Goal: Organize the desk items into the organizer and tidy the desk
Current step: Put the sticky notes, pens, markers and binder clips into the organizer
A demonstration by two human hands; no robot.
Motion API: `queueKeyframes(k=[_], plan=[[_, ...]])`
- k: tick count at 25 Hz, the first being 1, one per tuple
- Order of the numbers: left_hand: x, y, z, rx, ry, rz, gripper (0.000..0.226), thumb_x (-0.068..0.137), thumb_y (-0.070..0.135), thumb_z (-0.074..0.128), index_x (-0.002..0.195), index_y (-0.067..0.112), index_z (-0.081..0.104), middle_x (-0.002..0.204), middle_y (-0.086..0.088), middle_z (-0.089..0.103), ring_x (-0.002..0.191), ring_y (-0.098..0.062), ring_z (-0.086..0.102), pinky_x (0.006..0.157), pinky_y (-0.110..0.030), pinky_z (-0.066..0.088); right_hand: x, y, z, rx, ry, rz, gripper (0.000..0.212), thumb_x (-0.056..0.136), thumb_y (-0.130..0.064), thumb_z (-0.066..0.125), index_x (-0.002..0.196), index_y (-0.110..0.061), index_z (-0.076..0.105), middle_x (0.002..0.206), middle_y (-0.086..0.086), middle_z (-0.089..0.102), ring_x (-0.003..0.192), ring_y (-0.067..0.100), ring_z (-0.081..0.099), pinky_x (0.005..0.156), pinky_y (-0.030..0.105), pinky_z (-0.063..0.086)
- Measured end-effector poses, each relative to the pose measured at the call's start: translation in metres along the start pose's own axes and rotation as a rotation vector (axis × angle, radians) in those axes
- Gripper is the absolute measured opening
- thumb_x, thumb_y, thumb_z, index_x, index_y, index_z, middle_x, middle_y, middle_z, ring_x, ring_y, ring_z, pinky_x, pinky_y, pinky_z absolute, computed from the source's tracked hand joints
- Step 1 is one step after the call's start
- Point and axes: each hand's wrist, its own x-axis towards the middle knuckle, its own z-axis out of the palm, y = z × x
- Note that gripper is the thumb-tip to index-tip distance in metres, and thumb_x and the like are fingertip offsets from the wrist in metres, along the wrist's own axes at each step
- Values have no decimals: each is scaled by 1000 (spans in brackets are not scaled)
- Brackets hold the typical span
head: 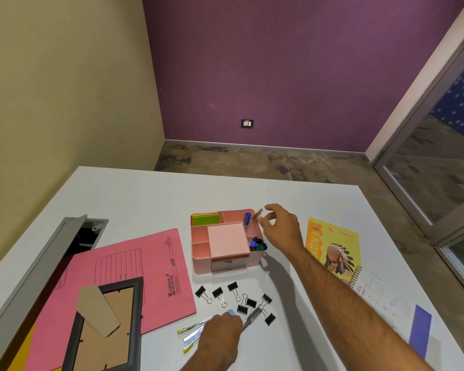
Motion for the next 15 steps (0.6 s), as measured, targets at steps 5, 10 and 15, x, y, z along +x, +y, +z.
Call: queueKeyframes(k=[5,10,15], plan=[[-5,-5,-15,-375,113,-84,21,66,15,50,81,25,60,84,1,64,78,-18,58,64,-25,45,-16,13,-12,231,318,-34,28,83,-24,72,109,-16,65,79,-10,66,62,11,58,66,30,50],[-4,4,-47,-1181,302,-51,16,69,-2,72,73,13,70,58,5,62,52,-8,53,54,-19,48,-40,22,-16,506,194,-29,9,78,-7,75,80,-14,71,67,-3,67,57,6,57,57,29,48],[11,0,-75,-1382,477,-14,16,70,4,80,78,15,73,64,1,67,57,-10,58,63,-27,56,-68,20,-16,677,-483,54,27,76,-6,79,102,-8,71,76,10,72,61,19,65,50,28,49]])
